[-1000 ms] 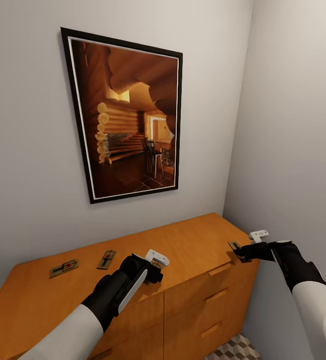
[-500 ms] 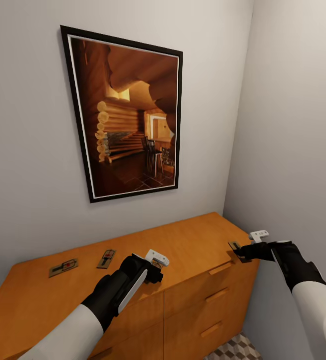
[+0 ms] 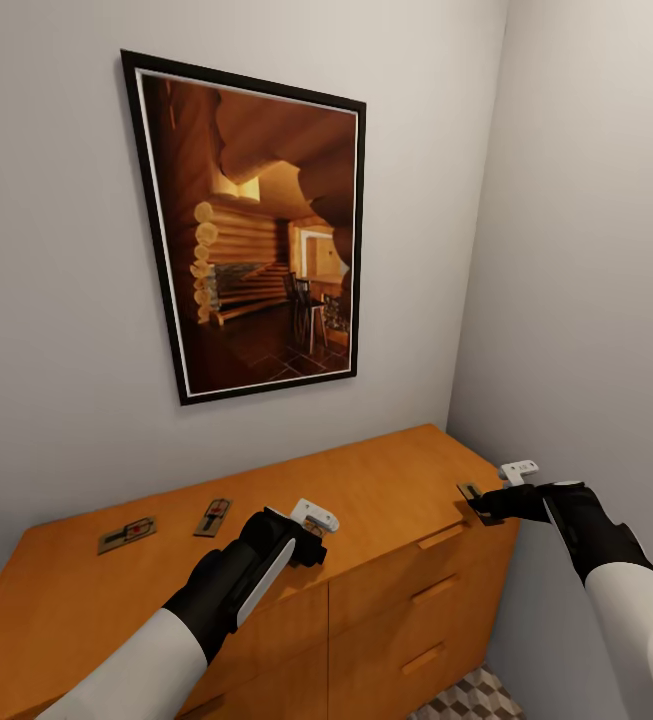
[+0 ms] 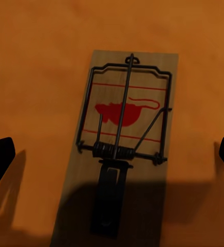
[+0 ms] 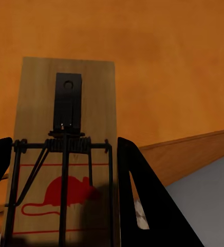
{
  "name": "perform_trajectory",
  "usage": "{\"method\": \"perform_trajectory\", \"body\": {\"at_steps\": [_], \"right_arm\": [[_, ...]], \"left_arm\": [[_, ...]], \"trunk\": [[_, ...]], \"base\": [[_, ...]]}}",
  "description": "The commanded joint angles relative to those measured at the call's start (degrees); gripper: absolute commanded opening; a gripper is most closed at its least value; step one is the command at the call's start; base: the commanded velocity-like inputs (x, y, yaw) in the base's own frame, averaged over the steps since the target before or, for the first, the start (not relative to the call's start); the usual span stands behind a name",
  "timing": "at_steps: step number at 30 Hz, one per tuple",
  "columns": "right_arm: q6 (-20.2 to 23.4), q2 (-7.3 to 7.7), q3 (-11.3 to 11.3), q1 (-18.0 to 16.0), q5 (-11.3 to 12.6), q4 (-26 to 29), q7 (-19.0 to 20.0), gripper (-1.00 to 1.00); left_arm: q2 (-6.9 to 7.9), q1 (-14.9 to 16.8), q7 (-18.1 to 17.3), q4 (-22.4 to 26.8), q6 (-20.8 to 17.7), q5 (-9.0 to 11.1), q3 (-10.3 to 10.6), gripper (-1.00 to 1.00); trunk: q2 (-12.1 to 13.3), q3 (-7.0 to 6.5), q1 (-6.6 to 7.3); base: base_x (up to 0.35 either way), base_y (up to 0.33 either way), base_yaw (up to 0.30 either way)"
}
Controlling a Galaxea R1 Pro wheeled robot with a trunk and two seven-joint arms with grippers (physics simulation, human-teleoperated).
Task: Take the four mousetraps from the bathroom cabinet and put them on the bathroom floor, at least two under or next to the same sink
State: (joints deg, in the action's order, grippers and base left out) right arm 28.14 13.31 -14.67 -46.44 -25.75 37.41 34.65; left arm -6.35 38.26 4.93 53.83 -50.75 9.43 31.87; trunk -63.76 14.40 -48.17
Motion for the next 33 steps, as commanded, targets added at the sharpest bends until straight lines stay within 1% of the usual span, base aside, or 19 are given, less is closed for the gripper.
{"method": "perform_trajectory", "body": {"at_steps": [1, 3, 32, 33], "right_arm": [[0.2, -0.04, -0.3, -0.1, -0.5, 0.1, 0.5, -1.00], [0.2, -0.04, -0.3, -0.1, -0.5, 0.1, 0.5, -1.00], [0.2, -0.04, -0.3, -0.1, -0.5, 0.1, 0.6, -1.00], [0.2, -0.04, -0.3, -0.1, -0.5, 0.1, 0.6, -1.00]], "left_arm": [[0.02, 0.1, 0.5, 0.0, -0.2, 0.6, 0.1, 1.00], [0.02, 0.1, 0.5, 0.0, -0.2, 0.6, 0.1, 1.00], [0.12, 0.1, 0.5, 0.0, -0.1, 0.7, 0.0, 1.00], [0.11, 0.1, 0.5, 0.0, 0.0, 0.7, -0.1, -1.00]], "trunk": [[-0.5, 0.26, -0.23], [-1.3, 0.62, -0.67], [-1.3, 0.62, -0.67], [-1.3, 0.62, -0.67]], "base": [[0.000, 0.000, 0.000], [0.000, 0.000, 0.000], [0.000, 0.000, 0.000], [0.000, 0.000, 0.000]]}}
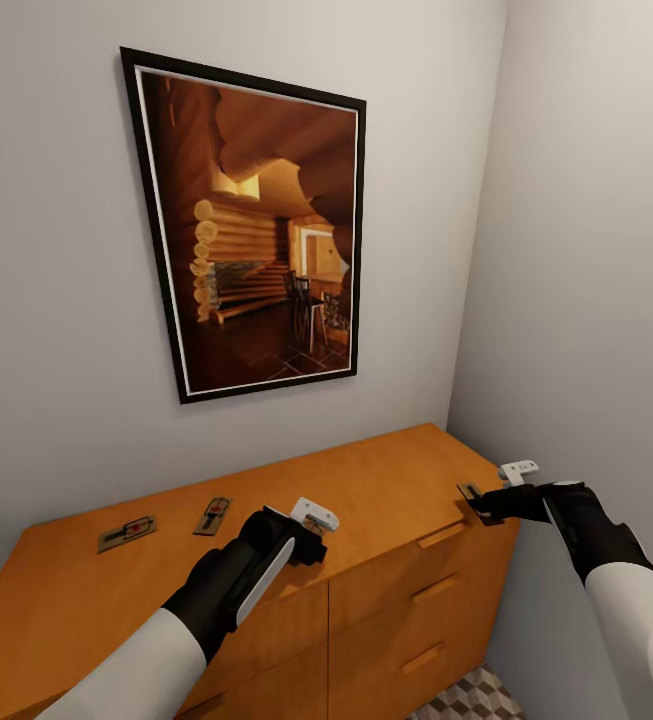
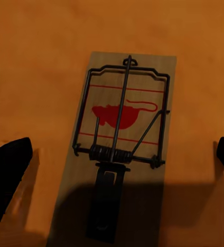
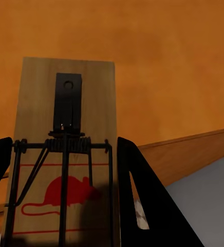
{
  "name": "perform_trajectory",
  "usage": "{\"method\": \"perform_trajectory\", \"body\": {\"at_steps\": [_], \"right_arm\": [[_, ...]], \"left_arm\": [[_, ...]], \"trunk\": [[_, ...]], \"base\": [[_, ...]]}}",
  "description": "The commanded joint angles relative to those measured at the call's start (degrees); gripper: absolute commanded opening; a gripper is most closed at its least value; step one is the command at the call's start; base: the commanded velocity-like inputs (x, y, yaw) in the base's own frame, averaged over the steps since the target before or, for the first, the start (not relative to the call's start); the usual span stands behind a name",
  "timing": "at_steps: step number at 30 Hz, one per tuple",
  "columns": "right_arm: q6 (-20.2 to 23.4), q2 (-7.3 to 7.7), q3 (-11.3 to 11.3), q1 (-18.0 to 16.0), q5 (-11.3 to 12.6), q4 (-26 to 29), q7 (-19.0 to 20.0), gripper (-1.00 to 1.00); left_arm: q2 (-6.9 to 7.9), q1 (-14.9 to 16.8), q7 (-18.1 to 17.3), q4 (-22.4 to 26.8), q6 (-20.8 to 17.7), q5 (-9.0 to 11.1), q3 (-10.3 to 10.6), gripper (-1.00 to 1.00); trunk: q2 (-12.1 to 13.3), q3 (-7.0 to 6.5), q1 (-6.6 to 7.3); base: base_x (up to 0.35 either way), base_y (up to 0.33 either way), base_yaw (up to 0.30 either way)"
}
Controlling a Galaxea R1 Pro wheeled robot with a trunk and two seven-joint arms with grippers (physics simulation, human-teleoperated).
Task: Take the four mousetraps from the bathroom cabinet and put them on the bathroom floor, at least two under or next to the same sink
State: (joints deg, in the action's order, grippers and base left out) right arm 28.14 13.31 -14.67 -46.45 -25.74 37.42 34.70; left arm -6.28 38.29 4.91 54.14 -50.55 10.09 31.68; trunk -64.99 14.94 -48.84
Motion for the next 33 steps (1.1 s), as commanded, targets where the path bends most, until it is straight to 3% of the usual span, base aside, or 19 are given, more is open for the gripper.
{"method": "perform_trajectory", "body": {"at_steps": [1, 33], "right_arm": [[0.2, -0.04, -0.3, 0.0, -0.5, 0.1, 0.5, -1.00], [0.2, -0.04, -0.3, 0.0, -0.5, 0.1, 0.8, -1.00]], "left_arm": [[0.05, 0.0, 0.5, -0.3, -0.2, 0.0, 0.1, -1.00], [-0.31, 0.0, 0.5, -0.3, -0.4, 0.0, 0.2, -1.00]], "trunk": [[0.0, 0.09, -0.01], [0.0, 0.09, -0.01]], "base": [[0.000, 0.000, 0.000], [0.000, 0.000, 0.000]]}}
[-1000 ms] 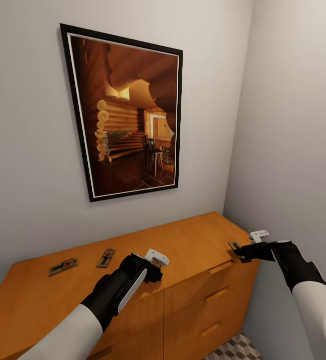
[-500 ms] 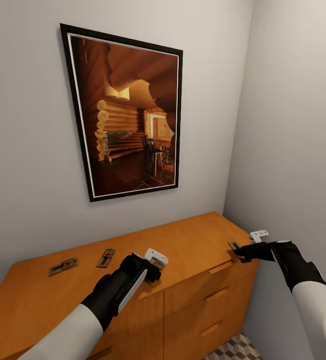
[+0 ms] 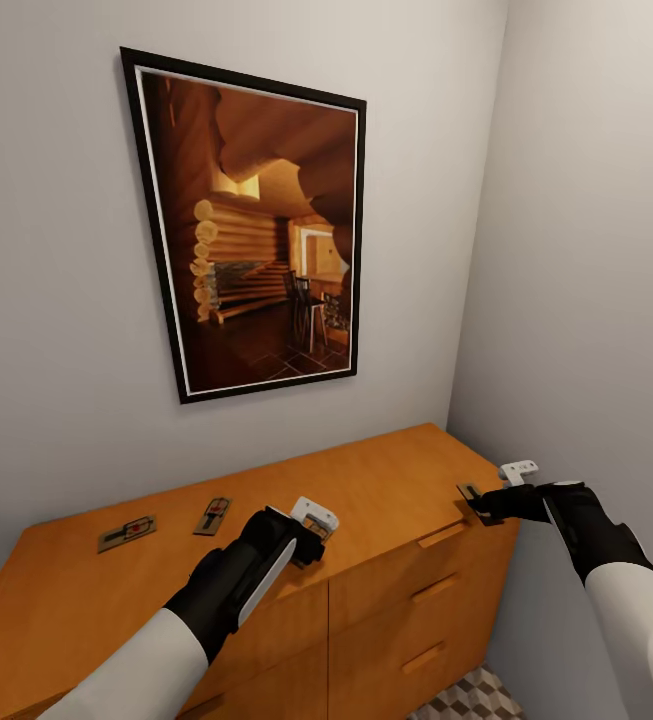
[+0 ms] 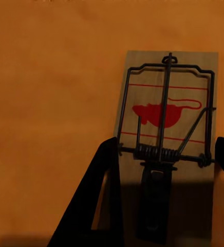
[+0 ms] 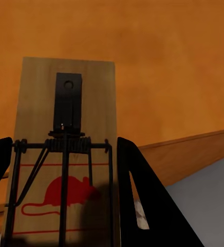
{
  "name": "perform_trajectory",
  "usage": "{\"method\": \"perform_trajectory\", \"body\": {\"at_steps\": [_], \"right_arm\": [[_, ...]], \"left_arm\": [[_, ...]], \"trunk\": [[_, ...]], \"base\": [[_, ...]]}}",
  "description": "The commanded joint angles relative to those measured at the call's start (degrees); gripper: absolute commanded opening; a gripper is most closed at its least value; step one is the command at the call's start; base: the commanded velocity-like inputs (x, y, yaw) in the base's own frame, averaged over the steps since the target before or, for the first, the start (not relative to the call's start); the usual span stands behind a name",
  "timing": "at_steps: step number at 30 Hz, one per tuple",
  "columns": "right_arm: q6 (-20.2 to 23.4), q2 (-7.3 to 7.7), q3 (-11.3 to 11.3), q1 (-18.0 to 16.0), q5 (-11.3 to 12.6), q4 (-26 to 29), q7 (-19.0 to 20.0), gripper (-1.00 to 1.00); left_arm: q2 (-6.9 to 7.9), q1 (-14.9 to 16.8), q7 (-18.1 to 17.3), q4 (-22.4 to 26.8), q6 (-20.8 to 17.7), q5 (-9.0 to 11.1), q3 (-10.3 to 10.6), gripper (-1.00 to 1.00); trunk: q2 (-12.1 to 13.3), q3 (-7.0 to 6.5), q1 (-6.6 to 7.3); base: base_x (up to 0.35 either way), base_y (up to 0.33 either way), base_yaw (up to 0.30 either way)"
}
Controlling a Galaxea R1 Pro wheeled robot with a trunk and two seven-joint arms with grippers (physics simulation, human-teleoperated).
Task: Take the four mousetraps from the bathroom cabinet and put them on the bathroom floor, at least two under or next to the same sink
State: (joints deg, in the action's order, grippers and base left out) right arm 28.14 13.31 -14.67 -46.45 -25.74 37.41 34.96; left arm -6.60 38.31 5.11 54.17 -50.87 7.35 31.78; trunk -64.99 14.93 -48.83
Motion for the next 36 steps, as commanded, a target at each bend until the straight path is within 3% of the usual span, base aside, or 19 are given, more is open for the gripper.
{"method": "perform_trajectory", "body": {"at_steps": [1, 18, 36], "right_arm": [[0.2, -0.04, -0.3, 0.0, -0.5, 0.1, 0.5, -1.00], [0.2, -0.04, -0.3, 0.0, -0.5, 0.1, 0.5, -1.00], [0.2, -0.04, -0.3, 0.0, -0.5, 0.0, 0.3, -1.00]], "left_arm": [[0.01, 0.0, 0.3, -0.3, -0.1, 2.8, 0.2, -1.00], [0.00, 0.0, 0.9, -0.2, -0.2, 2.5, 0.4, -1.00], [0.00, 0.0, 0.9, -0.2, -0.2, 2.4, 0.3, -1.00]], "trunk": [[0.0, 0.10, -0.01], [6.0, -2.60, 3.28], [13.2, -5.83, 7.24]], "base": [[0.000, 0.000, 0.000], [-0.005, -0.009, 0.000], [-0.179, -0.249, 0.000]]}}
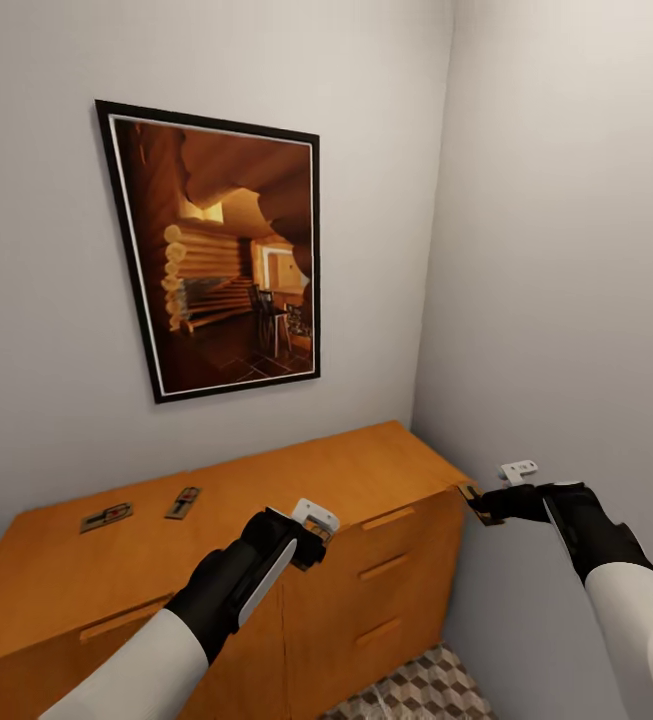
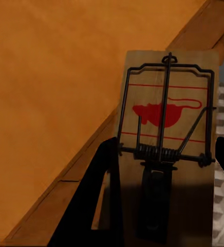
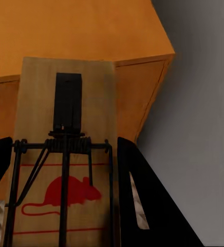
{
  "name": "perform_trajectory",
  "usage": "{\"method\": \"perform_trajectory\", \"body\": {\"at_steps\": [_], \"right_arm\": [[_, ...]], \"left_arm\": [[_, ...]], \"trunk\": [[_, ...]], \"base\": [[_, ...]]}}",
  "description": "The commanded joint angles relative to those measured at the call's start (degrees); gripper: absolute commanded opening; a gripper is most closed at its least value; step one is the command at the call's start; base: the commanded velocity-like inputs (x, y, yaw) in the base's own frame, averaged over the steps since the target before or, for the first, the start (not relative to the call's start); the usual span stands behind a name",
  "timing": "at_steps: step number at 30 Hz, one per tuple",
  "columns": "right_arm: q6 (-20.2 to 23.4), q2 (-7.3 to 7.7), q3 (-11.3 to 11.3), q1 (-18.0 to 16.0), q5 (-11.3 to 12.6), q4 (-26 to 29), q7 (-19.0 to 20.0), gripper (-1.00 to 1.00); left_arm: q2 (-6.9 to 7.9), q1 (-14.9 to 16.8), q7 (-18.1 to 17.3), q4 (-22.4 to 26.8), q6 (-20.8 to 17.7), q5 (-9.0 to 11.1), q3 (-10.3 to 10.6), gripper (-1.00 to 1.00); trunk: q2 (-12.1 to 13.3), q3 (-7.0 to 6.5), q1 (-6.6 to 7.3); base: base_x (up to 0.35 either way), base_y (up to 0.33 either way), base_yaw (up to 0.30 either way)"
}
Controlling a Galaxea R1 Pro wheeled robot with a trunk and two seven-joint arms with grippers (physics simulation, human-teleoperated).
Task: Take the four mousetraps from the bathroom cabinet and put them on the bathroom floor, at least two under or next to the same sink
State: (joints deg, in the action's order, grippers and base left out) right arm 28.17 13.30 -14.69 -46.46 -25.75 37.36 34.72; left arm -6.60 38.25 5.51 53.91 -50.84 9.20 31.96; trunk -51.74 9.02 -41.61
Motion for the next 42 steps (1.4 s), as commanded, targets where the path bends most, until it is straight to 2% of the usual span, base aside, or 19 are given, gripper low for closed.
{"method": "perform_trajectory", "body": {"at_steps": [1, 7, 19, 38, 40, 42], "right_arm": [[0.1, -0.03, -0.3, 0.0, -0.5, 0.1, 0.5, -1.00], [0.1, -0.03, -0.3, 0.0, -0.5, 0.1, 0.5, -1.00], [0.1, -0.03, -0.3, 0.0, -0.5, 0.1, 0.5, -1.00], [0.1, -0.10, -0.3, 0.0, -0.5, -0.2, 0.3, -1.00], [0.1, -0.19, 0.3, 0.0, -0.5, -0.3, 0.2, -1.00], [0.1, -0.26, 2.4, 0.0, -0.6, -0.4, 0.1, -1.00]], "left_arm": [[0.01, 0.1, 0.6, 0.0, -0.2, 0.6, 0.1, -1.00], [0.01, 0.1, 0.6, 0.0, -0.2, 0.6, 0.1, -1.00], [0.01, 0.1, 0.6, 0.0, -0.2, 0.6, 0.1, -1.00], [0.05, 0.1, 0.4, 0.0, -0.2, 0.6, 0.0, -1.00], [0.03, 0.1, 0.3, 0.0, -0.2, 0.6, 0.0, -1.00], [0.01, 0.1, 0.3, 0.0, -0.2, 0.7, 0.1, -1.00]], "trunk": [[0.3, -0.09, 0.23], [2.8, -1.17, 1.55], [7.6, -3.32, 4.19], [15.2, -6.73, 8.36], [16.0, -7.09, 8.80], [16.8, -7.45, 9.24]], "base": [[-0.181, -0.232, 0.000], [-0.062, -0.040, 0.000], [-0.278, -0.001, 0.000], [-0.012, 0.000, 0.000], [0.000, 0.000, 0.000], [0.000, 0.000, 0.000]]}}
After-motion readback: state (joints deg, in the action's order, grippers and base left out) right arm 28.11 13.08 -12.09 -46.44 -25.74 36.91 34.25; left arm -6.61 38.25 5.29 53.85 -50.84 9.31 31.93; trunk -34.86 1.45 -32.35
